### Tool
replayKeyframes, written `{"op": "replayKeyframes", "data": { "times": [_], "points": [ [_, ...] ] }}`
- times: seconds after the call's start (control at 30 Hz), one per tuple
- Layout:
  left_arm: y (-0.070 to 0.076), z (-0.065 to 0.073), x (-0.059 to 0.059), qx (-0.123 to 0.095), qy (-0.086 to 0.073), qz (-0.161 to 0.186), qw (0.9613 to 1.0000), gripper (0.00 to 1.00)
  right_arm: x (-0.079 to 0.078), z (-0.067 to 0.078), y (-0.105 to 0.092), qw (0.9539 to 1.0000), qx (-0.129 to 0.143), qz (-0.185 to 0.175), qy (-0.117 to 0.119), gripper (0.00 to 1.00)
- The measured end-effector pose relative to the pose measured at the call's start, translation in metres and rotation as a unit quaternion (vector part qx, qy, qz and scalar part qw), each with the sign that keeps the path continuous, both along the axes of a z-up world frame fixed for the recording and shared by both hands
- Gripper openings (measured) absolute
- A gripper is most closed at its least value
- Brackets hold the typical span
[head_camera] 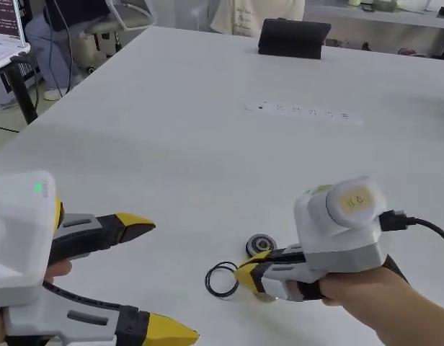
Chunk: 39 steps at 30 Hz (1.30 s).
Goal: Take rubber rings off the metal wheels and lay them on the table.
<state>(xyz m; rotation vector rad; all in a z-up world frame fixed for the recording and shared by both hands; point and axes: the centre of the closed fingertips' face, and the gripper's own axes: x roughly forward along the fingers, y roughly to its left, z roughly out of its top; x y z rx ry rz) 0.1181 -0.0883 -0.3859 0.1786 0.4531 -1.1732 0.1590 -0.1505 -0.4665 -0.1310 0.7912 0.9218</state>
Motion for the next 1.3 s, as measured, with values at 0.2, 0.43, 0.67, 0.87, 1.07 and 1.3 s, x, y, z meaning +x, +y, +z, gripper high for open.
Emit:
{"op": "replayKeyframes", "data": {
  "times": [0.2,0.43,0.67,0.87,1.07,1.3],
  "points": [
    [0.0,0.0,0.0,0.0,0.0,-0.001,1.0,0.82,0.0,-0.001,-0.001,0.9999,-0.008,0.006,-0.005,0.04],
    [0.0,0.0,0.0,0.001,0.0,0.001,1.0,0.82,0.001,0.002,-0.002,0.9999,-0.008,0.006,-0.012,0.04],
    [0.001,0.0,0.0,0.002,0.0,0.001,1.0,0.82,0.006,0.013,-0.007,0.9997,0.014,-0.008,-0.019,0.05],
    [0.001,-0.001,0.001,0.006,-0.001,0.0,1.0,0.82,0.012,0.024,-0.014,0.9988,0.032,-0.02,-0.031,0.07],
    [0.002,-0.002,0.001,0.012,-0.004,0.0,0.9999,0.82,0.02,0.03,-0.028,0.9974,0.044,-0.039,-0.04,0.08],
    [-0.001,0.006,-0.001,0.002,-0.007,-0.008,0.9999,0.86,0.031,0.04,-0.047,0.9949,0.054,-0.065,-0.055,0.09]
  ]
}}
